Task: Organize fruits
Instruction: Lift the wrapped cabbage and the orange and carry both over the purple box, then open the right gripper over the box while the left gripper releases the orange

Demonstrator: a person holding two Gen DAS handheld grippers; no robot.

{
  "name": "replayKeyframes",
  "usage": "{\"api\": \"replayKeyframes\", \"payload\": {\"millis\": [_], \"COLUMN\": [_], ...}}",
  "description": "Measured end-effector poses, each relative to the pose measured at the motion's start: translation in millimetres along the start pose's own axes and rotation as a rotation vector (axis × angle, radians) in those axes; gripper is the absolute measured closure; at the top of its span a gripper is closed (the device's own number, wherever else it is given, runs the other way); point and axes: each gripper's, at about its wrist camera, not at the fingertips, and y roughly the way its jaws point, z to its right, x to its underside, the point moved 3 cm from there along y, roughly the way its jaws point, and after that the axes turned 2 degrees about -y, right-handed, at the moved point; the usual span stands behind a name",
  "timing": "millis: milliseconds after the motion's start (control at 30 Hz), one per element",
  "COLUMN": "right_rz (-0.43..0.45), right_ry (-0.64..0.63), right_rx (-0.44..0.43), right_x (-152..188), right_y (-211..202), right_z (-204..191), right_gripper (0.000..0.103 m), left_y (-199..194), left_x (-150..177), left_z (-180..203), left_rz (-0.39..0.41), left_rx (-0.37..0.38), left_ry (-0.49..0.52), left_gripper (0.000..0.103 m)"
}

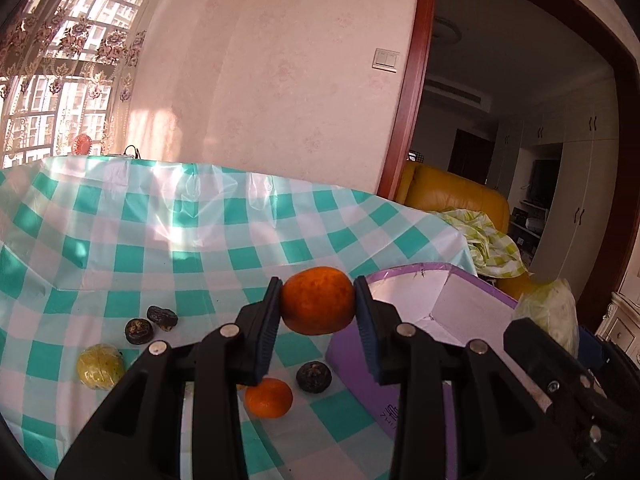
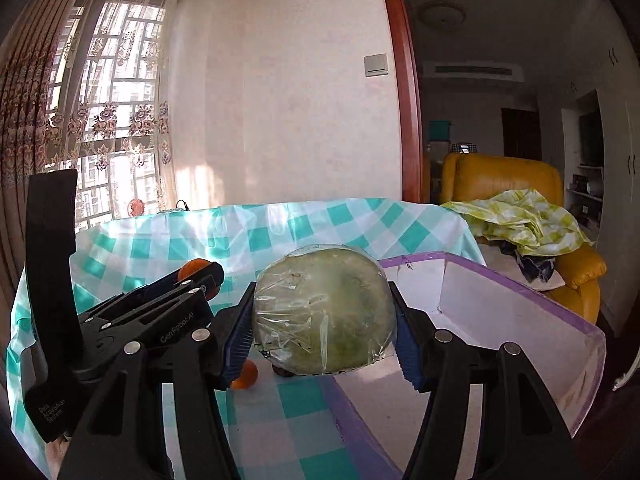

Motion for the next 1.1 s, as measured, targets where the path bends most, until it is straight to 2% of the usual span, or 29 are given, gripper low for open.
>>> {"api": "replayKeyframes", "payload": {"millis": [100,200,267,500,600,667,733,833,967,1033,1100], "right_rz": [-0.032,-0.09,-0.144,-0.322,-0.402,-0.456,-0.497,-0.561,-0.619,-0.668,-0.701], "right_ry": [0.01,0.025,0.027,-0.01,-0.02,-0.031,-0.021,-0.04,-0.056,-0.06,-0.056], "right_rx": [0.052,0.1,0.119,0.149,0.139,0.14,0.125,0.124,0.108,0.089,0.076], "right_x": [0,0,2,18,28,34,41,51,56,59,61], "right_y": [-1,4,10,44,56,62,67,75,80,84,86], "right_z": [29,57,74,117,127,132,139,142,140,140,140], "right_gripper": [0.043,0.043,0.043,0.043,0.043,0.043,0.043,0.043,0.042,0.042,0.042], "left_y": [14,29,41,79,94,102,112,126,138,140,144], "left_x": [2,7,12,35,43,51,58,73,85,89,93], "left_z": [38,72,92,140,154,163,167,169,162,164,162], "left_rz": [-0.037,-0.085,-0.141,-0.304,-0.374,-0.406,-0.465,-0.567,-0.688,-0.717,-0.77], "left_rx": [0.074,0.117,0.146,0.14,0.133,0.091,0.095,0.058,0.072,0.066,0.074], "left_ry": [0.087,0.169,0.207,0.353,0.402,0.469,0.483,0.54,0.517,0.555,0.549], "left_gripper": [0.066,0.066,0.066,0.067,0.067,0.067,0.067,0.067,0.067,0.066,0.066]}}
